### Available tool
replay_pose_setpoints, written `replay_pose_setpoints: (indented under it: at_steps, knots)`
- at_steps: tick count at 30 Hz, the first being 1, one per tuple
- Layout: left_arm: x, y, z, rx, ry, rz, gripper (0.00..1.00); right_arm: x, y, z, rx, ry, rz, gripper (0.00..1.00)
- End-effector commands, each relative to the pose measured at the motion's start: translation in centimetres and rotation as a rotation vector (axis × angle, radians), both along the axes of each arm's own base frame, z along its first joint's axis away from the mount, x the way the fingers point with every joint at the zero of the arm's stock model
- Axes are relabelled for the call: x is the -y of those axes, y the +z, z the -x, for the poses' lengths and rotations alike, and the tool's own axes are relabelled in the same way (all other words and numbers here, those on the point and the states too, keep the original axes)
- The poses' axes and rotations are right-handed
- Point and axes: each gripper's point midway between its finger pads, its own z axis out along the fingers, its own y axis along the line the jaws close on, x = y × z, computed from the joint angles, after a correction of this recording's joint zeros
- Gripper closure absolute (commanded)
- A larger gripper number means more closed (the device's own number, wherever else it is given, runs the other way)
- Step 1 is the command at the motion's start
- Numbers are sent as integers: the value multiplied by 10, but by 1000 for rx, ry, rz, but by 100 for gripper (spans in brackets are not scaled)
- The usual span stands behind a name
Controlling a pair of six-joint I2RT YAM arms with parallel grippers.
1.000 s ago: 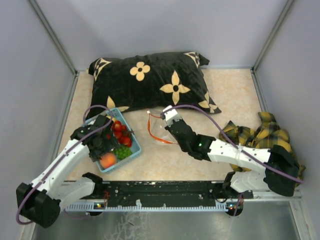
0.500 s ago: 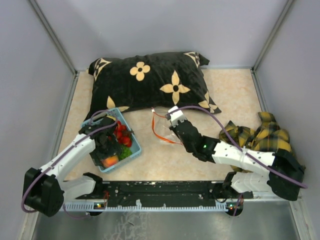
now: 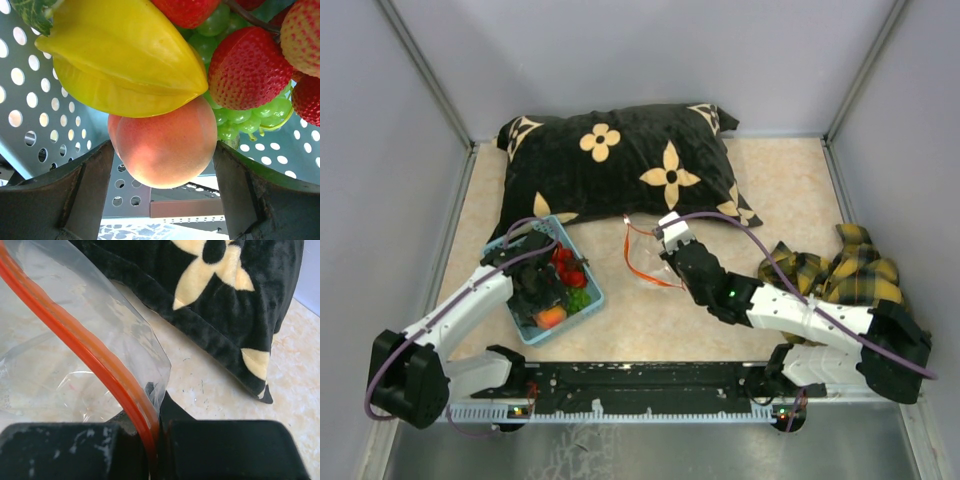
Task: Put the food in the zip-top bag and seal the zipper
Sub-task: Pick up the fake fruit from the bin.
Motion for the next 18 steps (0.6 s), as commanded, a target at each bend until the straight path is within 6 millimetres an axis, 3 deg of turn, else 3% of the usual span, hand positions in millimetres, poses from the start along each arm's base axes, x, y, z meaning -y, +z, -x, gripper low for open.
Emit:
replay_pose_setpoints:
  at_steps: [1, 18]
  knots:
    - [6, -2, -19, 87, 17, 28, 17, -1, 22, -5, 46, -16, -82, 98]
    - [3, -15, -25, 150, 40, 28, 13, -8, 22, -7, 31, -6, -61, 98]
